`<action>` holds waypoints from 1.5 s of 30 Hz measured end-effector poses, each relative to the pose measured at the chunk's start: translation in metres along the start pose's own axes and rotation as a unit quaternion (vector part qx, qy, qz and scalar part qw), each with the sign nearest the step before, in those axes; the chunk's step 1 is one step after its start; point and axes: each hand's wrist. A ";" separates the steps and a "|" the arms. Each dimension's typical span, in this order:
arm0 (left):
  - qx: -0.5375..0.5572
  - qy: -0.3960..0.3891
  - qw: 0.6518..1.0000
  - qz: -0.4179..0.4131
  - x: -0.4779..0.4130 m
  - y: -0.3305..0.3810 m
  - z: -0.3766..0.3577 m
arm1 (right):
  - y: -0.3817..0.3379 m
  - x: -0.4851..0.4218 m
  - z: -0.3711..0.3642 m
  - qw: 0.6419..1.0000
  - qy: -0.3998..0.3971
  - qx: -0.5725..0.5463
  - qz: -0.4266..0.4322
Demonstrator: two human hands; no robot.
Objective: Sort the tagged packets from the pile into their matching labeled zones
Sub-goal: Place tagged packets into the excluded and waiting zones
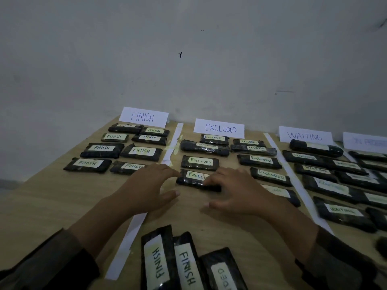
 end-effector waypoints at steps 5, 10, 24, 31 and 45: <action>0.035 -0.047 0.997 -0.044 0.007 0.024 -0.002 | -0.015 0.042 0.002 0.993 -0.111 -0.030 0.020; 0.089 -0.068 0.991 -0.076 0.012 0.046 -0.008 | -0.025 0.073 -0.005 0.984 -0.163 -0.053 0.044; 0.209 -0.135 0.967 -0.057 0.015 0.079 -0.019 | -0.003 0.081 -0.006 0.953 -0.066 -0.291 -0.056; 0.301 -0.164 0.937 -0.066 0.009 0.087 -0.023 | 0.007 0.083 -0.002 0.867 0.104 -0.472 -0.119; 0.336 -0.089 0.935 -0.070 -0.006 0.078 -0.015 | 0.015 0.098 -0.011 0.987 0.091 -0.129 -0.031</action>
Point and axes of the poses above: each hand's wrist, its own x-axis away from the middle knuckle, its own z-axis out of the back of the hand, y = z × x, and after that the axes turned 5 degrees about -y, right-handed
